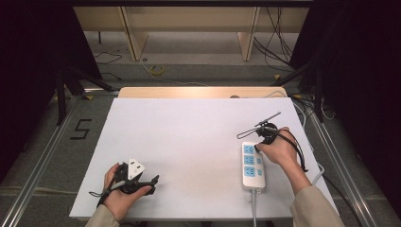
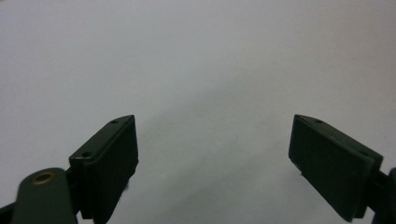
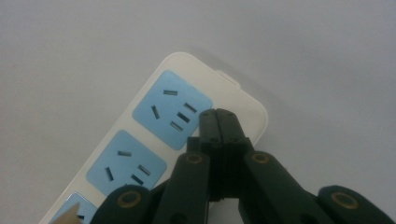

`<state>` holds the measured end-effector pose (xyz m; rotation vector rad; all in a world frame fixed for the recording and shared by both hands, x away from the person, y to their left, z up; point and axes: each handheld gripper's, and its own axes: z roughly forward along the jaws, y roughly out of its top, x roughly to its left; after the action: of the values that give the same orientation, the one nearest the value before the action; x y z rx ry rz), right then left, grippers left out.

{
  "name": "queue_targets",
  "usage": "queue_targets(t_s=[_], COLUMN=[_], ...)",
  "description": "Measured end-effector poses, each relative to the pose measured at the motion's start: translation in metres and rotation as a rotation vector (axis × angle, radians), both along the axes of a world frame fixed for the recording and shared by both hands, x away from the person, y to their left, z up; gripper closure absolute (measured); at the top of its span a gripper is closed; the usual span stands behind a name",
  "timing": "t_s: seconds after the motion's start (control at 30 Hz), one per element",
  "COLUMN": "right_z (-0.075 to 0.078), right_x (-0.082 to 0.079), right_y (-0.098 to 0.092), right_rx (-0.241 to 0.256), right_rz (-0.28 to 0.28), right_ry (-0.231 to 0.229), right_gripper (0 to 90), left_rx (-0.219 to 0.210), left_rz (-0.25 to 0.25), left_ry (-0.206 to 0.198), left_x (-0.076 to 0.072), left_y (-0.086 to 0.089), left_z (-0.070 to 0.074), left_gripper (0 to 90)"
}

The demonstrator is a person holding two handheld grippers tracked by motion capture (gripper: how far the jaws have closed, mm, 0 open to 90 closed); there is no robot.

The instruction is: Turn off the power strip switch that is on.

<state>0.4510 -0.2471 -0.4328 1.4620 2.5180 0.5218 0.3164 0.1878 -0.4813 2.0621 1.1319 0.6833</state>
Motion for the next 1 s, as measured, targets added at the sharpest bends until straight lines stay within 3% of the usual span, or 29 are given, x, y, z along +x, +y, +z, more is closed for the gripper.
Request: queue_targets(t_s=[1.0], right_z=[0.0062], right_x=[-0.0052], right_y=[-0.0012], right_rx=[0.020], right_rz=[0.013], right_ry=[-0.037], right_gripper=[90.0], left_rx=[-0.001], left_rz=[0.002], left_ry=[0.003], left_x=[-0.0003], left_y=[-0.0005], left_z=[-0.0003], left_gripper=[15.4])
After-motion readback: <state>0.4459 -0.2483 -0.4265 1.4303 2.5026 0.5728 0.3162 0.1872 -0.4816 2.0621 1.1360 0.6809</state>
